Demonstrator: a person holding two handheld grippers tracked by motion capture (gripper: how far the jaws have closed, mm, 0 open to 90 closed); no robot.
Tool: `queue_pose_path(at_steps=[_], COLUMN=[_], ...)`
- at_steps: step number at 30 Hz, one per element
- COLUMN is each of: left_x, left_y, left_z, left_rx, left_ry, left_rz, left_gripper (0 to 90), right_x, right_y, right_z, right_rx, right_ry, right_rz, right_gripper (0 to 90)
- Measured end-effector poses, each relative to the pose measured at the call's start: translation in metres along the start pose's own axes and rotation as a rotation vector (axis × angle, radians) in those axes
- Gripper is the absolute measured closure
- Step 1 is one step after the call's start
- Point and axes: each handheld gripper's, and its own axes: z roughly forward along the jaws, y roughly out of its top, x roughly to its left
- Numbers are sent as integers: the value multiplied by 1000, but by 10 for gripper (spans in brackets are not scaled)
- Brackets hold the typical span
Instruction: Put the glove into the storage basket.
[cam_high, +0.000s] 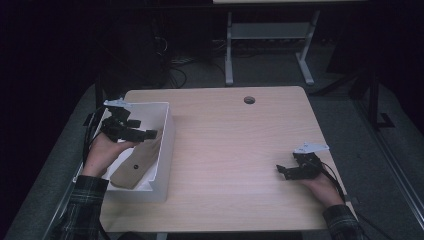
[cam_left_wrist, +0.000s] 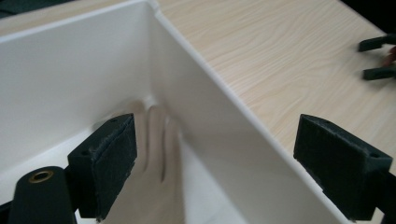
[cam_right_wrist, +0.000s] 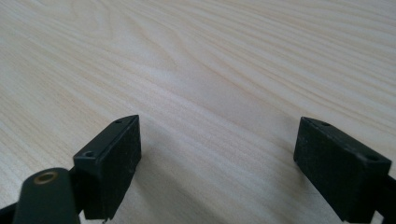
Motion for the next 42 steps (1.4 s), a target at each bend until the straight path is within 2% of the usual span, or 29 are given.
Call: queue_pose_path(at_steps=[4, 12, 17, 26, 33, 36, 38, 42], left_x=[-14, -45, -66, -103, -129, -141, -148, -158], left_y=[10, 28, 37, 45, 43, 38, 33, 24], left_z=[4, 19, 33, 66, 94, 108, 117, 135], left_rx=[-18, -19, -22, -2, 6, 25, 23, 46], left_ry=[-35, -90, -131, -170, -201, -199, -219, -235], left_rz=[14, 73, 96, 139, 174, 212, 201, 210], left_gripper=[125, 127, 127, 127, 128, 130, 130, 130], right_x=[0, 0, 0, 0, 0, 0, 0, 0], right_y=[0, 0, 0, 0, 0, 0, 0, 0], right_z=[0, 0, 0, 0, 0, 0, 0, 0], right_rx=[-1, -3, -3, -3, 0, 0, 0, 0], right_ry=[0, -2, -1, -1, 0, 1, 1, 4], right_rz=[-1, -4, -4, -4, 0, 0, -1, -2], right_gripper=[146, 146, 146, 146, 146, 146, 146, 146])
